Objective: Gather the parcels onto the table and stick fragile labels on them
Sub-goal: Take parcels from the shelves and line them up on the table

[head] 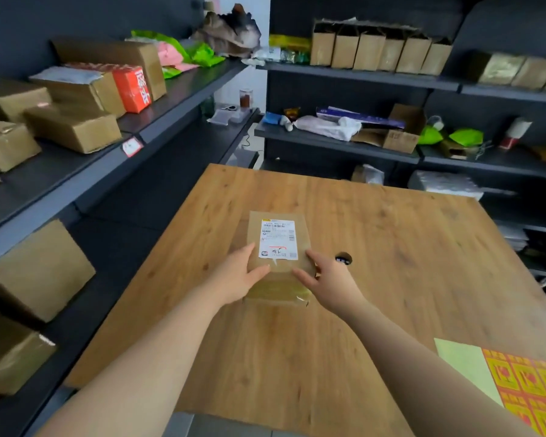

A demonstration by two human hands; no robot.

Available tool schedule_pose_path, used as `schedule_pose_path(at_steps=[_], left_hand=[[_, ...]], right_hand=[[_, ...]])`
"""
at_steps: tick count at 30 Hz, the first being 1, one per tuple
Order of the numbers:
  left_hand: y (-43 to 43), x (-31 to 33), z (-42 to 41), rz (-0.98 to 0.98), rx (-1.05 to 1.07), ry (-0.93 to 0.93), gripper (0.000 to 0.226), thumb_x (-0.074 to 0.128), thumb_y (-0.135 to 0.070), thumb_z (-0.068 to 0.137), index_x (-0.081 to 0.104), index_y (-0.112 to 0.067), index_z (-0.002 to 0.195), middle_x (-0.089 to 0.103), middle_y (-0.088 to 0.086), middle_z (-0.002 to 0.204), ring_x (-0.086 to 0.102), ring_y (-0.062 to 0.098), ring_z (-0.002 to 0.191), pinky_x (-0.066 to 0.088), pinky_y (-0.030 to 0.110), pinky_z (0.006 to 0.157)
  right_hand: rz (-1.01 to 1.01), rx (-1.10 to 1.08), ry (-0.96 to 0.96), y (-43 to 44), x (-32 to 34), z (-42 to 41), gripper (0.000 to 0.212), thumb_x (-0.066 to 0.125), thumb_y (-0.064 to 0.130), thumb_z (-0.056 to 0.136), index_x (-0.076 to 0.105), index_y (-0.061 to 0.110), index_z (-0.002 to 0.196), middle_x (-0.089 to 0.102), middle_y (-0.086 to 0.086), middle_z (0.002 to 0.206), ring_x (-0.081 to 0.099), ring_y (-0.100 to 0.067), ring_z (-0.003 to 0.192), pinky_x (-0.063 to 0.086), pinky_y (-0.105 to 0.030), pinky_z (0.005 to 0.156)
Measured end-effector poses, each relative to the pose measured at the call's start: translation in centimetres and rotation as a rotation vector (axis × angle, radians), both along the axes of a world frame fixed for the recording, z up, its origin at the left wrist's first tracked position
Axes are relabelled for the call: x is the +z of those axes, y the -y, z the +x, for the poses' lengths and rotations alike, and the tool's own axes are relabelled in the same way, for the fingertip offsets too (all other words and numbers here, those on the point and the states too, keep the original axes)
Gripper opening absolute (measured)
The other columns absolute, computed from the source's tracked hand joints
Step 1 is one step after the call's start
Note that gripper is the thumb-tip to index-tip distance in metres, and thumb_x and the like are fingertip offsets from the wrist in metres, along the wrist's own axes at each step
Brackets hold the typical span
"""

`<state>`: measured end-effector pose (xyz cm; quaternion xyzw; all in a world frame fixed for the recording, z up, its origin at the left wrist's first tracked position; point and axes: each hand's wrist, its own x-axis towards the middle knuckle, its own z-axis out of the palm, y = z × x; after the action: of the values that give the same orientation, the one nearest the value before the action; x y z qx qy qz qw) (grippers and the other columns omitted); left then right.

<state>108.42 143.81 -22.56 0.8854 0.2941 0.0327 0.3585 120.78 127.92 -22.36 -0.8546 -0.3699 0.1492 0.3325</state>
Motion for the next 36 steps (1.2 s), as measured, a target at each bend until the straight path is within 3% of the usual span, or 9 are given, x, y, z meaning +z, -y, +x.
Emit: schedule_pose_path(at_steps=[8,20,23,25,28,36], left_hand=[[-5.5,-3.8,5.9,0.013,-0.087,-0.089,0.070,0.049,-0.037,0.096,0.014,-0.013,0.151,0.027,0.007,0.154,0.028,0.021,0.140,0.024,0.031,0.113],[-7.2,-7.1,8.5,0.051,-0.073,-0.165,0.069,0.049,-0.033,0.096,0.010,-0.020,0.152,0.029,0.006,0.152,0.035,0.022,0.136,0.031,0.032,0.109],[-6.9,-6.6,8.9,0.186,-0.067,-0.230,0.066,0.042,-0.040,0.097,0.012,-0.017,0.151,0.023,0.008,0.155,0.030,0.025,0.138,0.030,0.037,0.110],[-6.4,-5.8,9.0,0.345,-0.041,-0.300,0.066,0.035,-0.046,0.098,0.011,-0.016,0.151,0.013,0.007,0.158,0.017,0.024,0.144,0.021,0.040,0.115],[-4.7,-4.2,8.6,0.517,0.003,-0.325,0.065,0.029,-0.051,0.098,0.012,-0.020,0.152,0.009,0.002,0.160,0.007,0.021,0.146,0.008,0.045,0.118],[1.1,1.7,3.8,0.680,0.215,-0.233,0.055,0.031,-0.050,0.098,0.030,-0.026,0.147,0.023,-0.002,0.157,0.013,0.020,0.145,0.003,0.045,0.118]], right_hand=[[-0.076,-0.028,0.015,-5.3,-4.4,5.1,0.028,0.062,0.041,0.088,0.056,0.020,0.107,0.065,0.002,0.084,0.058,-0.020,0.073,0.047,-0.033,0.063],[-0.202,0.053,0.068,-7.9,-7.7,8.2,0.042,0.056,0.040,0.091,0.046,0.022,0.127,0.063,0.000,0.113,0.061,-0.021,0.095,0.052,-0.035,0.076],[-0.268,0.123,0.162,-7.7,-7.6,9.0,0.040,0.050,0.041,0.094,0.044,0.020,0.128,0.058,0.000,0.120,0.058,-0.023,0.100,0.047,-0.033,0.072],[-0.287,0.160,0.268,-7.4,-7.3,9.6,0.045,0.046,0.043,0.095,0.043,0.018,0.132,0.050,-0.001,0.137,0.050,-0.024,0.120,0.044,-0.035,0.090],[-0.301,0.231,0.429,-6.8,-6.2,10.2,0.055,0.040,0.045,0.098,0.038,0.013,0.142,0.037,-0.006,0.150,0.026,-0.023,0.142,0.018,-0.035,0.115],[-0.092,0.444,0.665,-5.3,-0.3,8.5,0.057,0.043,0.048,0.095,0.044,0.011,0.140,0.045,-0.007,0.145,0.032,-0.025,0.139,0.015,-0.039,0.117]])
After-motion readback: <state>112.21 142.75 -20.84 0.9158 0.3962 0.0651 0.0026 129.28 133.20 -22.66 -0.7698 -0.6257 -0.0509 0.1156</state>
